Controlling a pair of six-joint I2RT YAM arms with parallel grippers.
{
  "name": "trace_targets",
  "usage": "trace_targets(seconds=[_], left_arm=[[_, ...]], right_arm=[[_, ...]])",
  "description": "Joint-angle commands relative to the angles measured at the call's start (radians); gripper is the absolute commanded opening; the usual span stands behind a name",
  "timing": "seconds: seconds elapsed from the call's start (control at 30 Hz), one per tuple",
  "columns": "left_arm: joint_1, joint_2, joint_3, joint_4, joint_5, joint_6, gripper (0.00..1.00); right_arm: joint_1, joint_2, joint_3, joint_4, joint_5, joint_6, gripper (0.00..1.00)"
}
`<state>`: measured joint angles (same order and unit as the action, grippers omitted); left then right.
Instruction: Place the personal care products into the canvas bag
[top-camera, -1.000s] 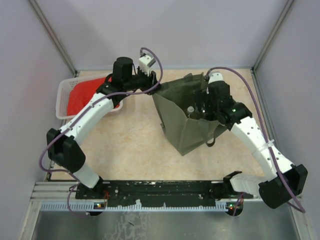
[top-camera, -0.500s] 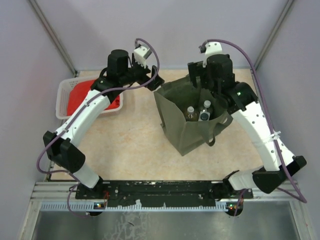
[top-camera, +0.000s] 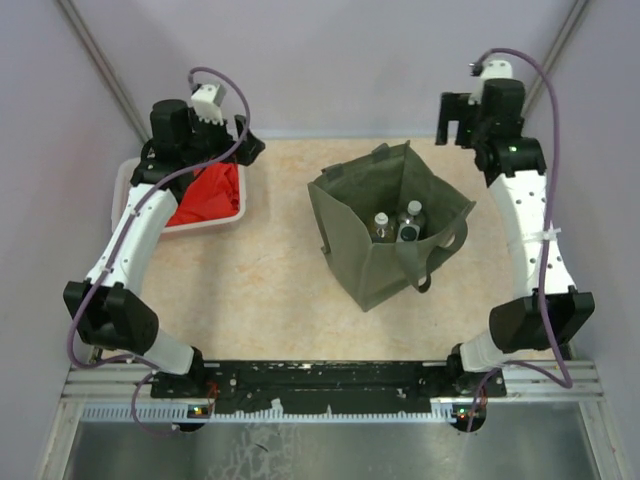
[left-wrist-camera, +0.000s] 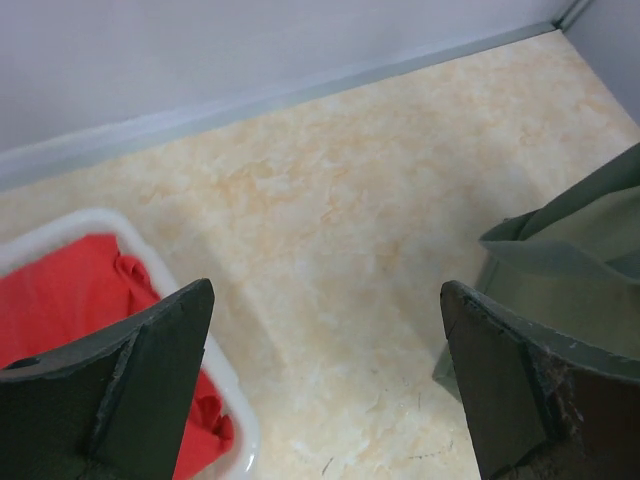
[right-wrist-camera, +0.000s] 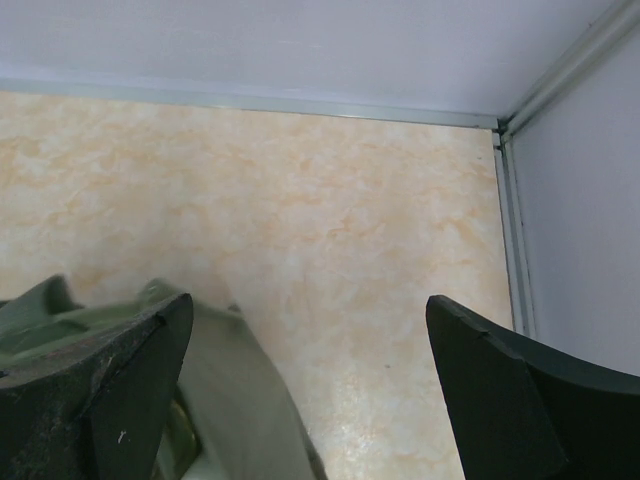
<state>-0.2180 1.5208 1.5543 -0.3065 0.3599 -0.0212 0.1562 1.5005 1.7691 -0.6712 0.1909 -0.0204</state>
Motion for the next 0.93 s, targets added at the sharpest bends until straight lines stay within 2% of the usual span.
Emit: trace_targets(seconds=[0.0, 0.13, 0.33, 0.43, 0.57, 0.9], left_arm=[[0.047, -0.007, -0.053, 0.036, 0.027, -0.064, 1.0], [0.049, -0.005, -0.108, 0.048, -0.065, -0.091, 1.0], [0.049, -0.036, -0.213, 0.117, -0.179, -0.163, 1.0], [0.048, -0.059, -0.261, 0.141, -0.225, -0.2, 1.0], [0.048, -0.079, -0.298, 0.148, -0.282, -0.229, 1.0], [0.048, -0.137, -0.334, 0.189, -0.244, -0.238, 1.0]], right_arm=[[-0.224, -0.012, -0.061, 0.136, -0.179, 0.093, 0.99], [-0.327, -0.025, -0.215, 0.198, -0.193, 0.129, 0.99], [-0.335, -0.109, -0.51, 0.301, -0.137, 0.15, 0.99], [-0.334, -0.128, -0.599, 0.338, -0.127, 0.161, 0.99], [-0.335, -0.134, -0.647, 0.364, -0.149, 0.172, 0.99], [-0.334, -0.158, -0.668, 0.374, -0.147, 0.152, 0.99]])
